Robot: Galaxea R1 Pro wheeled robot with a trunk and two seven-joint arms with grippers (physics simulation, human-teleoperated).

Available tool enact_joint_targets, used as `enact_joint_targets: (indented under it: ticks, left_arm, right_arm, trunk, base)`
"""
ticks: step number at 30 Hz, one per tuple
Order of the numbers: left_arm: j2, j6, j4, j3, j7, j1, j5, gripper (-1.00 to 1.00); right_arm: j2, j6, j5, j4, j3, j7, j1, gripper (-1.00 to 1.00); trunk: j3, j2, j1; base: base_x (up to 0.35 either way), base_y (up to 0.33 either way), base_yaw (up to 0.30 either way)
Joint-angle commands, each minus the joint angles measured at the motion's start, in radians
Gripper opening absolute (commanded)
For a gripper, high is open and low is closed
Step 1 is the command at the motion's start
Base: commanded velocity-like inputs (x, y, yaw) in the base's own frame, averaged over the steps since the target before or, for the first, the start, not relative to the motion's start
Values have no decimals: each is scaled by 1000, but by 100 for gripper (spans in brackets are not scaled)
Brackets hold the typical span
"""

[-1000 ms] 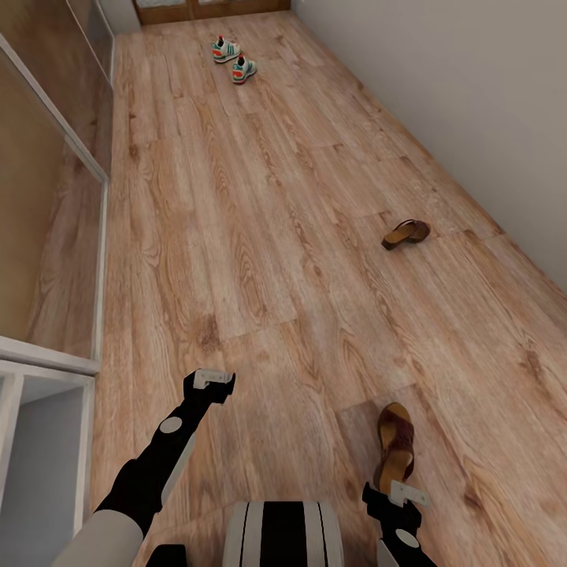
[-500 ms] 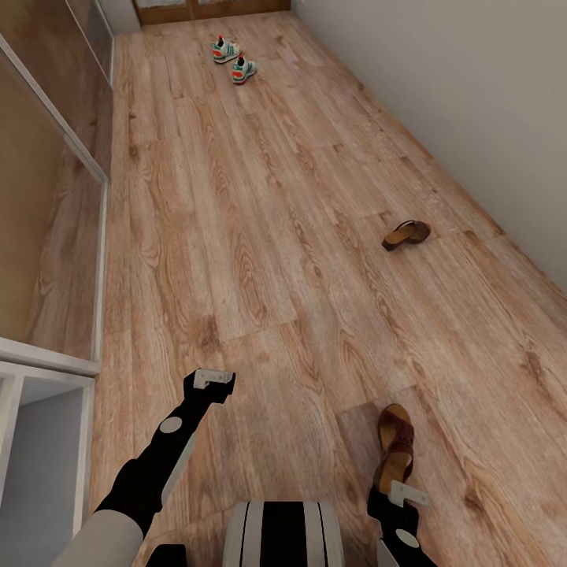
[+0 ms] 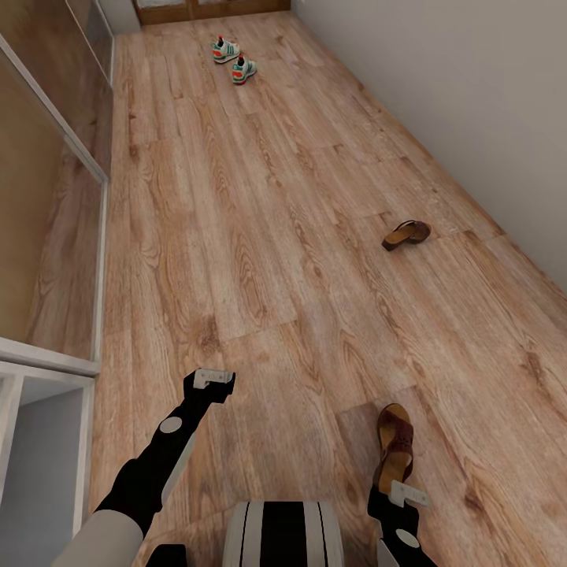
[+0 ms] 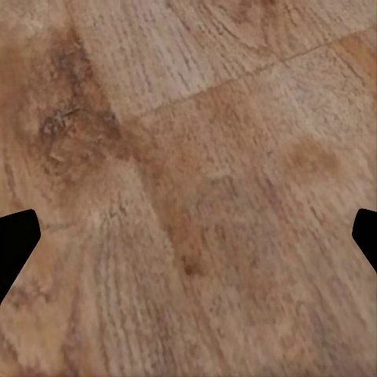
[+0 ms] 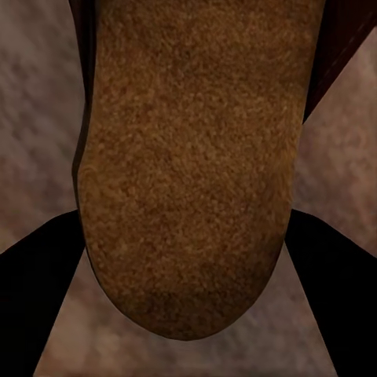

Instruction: Pick up the two gym shoes and the two sandals from the corridor floor and place them onto the hallstand (shoe rack) in the corridor, making sure they are on the rack and not on the floor. Arrange them so the two gym shoes are next to each other and the two sandals are next to each other.

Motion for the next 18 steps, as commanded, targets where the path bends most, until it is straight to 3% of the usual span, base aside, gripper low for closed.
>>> enact_joint_targets:
  ticks: [1,18]
  left_arm:
    - [0,2,-1,0,-1,0,-1,100]
    - [0,3,-1,0,-1,0,1,100]
  right_arm:
    - [1,-6,-9,0,-1,4,0,-100]
    - [1,-6,-9,0,-1,4,0,-100]
  trunk:
    - [0,0,0]
    - [0,0,0]
  base:
    - [0,0,0]
    - [0,0,0]
